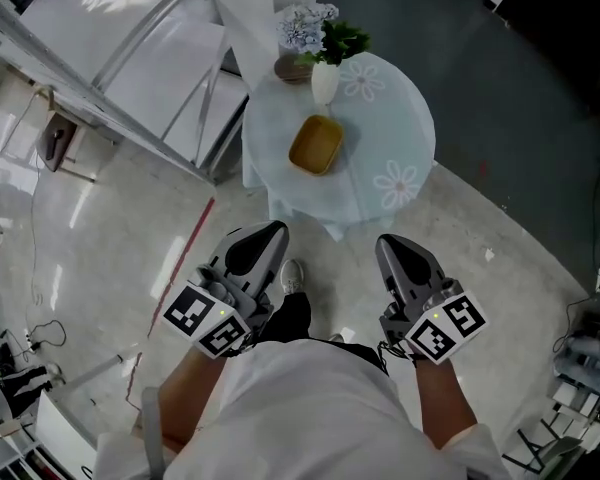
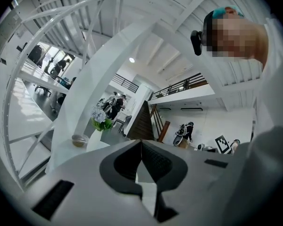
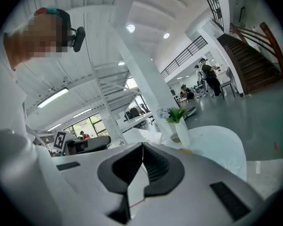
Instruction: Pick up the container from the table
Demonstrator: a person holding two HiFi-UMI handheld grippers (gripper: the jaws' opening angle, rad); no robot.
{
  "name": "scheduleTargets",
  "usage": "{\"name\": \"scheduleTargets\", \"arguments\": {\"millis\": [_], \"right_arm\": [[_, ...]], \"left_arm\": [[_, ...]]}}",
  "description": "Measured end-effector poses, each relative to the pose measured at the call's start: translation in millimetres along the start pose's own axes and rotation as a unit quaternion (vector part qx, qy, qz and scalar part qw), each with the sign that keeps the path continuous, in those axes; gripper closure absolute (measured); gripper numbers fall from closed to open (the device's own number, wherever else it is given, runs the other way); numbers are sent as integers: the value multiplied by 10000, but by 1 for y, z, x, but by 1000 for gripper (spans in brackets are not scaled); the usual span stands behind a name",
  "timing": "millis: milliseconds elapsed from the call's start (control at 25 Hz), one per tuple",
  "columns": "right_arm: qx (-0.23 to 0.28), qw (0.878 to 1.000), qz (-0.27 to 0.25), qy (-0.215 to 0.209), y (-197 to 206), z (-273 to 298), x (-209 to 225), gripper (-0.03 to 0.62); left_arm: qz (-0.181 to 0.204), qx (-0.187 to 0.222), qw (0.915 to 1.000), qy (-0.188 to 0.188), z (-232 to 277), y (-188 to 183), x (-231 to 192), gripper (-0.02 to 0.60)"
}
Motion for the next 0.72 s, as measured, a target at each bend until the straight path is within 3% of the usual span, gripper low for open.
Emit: {"name": "scheduleTargets", "arguments": {"millis": [440, 720], "right_arm": [[-112, 9996, 31, 270, -22, 91, 8, 572], [-152, 9991, 34, 397, -29, 125, 11, 572]], "left_arm": [[-155, -136, 9997, 137, 23, -29, -93, 560], [-237, -181, 9994, 182, 29, -36, -126, 560]]}}
Point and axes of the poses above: the fingertips, and each gripper's own axes: z forward along the fingers, x to its right, y out of its underside, the point moved 2 cm from there along -z, backward along the fingers, and after that the axes turned 6 degrees about y, right-handed, at the moved point
